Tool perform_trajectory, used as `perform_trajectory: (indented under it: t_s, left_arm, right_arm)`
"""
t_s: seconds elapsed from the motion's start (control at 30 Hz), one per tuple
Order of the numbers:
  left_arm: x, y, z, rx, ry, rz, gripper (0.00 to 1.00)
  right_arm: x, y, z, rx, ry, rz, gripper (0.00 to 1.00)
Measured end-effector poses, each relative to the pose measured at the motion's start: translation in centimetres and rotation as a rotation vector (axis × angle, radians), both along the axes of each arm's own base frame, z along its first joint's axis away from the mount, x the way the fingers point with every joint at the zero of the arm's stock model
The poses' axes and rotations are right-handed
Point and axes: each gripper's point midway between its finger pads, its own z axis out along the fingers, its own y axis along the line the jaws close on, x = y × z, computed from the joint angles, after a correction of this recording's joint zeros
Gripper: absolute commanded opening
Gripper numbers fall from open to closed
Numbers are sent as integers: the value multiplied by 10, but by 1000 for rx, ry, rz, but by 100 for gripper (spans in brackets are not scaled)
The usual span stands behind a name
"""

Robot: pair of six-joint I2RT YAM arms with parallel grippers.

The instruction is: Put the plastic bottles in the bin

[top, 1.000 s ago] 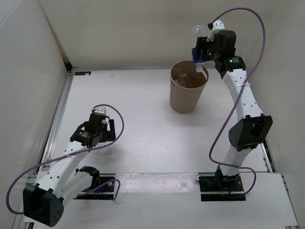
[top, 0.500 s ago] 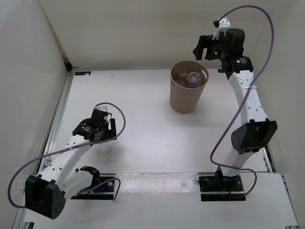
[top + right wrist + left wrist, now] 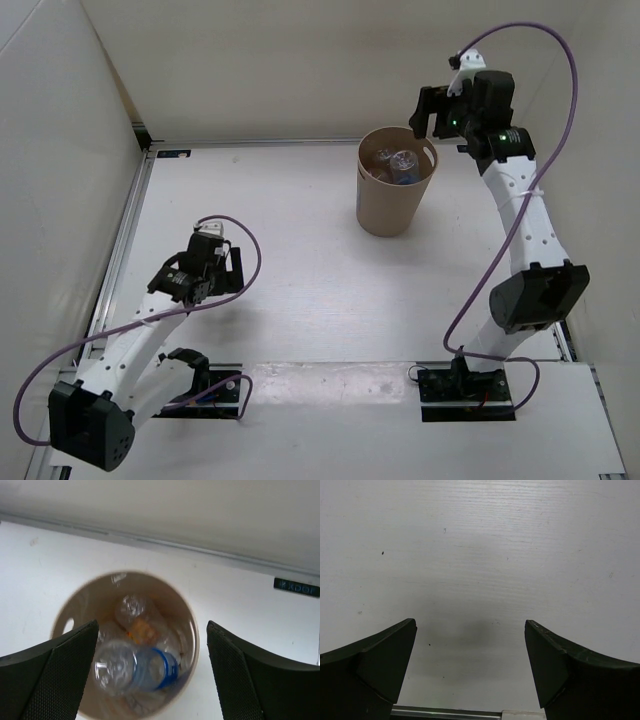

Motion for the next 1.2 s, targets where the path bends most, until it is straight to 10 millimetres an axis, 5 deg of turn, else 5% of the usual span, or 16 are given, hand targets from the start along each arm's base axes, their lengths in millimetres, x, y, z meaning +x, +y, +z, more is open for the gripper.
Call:
perform_trajectory:
  t_s: [0.2,0.37,0.73,0.87,1.0,1.2]
  left_arm:
    - [2,-1,-2,-15,-45,-8,100]
    - [3,-3,-2,-29,-60,-16,100]
    - [7,-11,0,-58,-74,-50,100]
    - [7,-11,3,-59,-90,-54,100]
    - [12,-5,24,-56,-212,-46,100]
    - [42,4,95,-119,-625,42,100]
  right_arm:
    - [-50,-5,-52,-101,133,-2,90]
    - [-91,10,-85,-229,210,30,90]
    - [-157,-2,-96,-263,200,21,90]
    - [-186,-4,-122,-275,248,40,90]
    - [-210,-23,-143,-247,341,-3,90]
    - [-227,-56,-148,-194,422,-131,90]
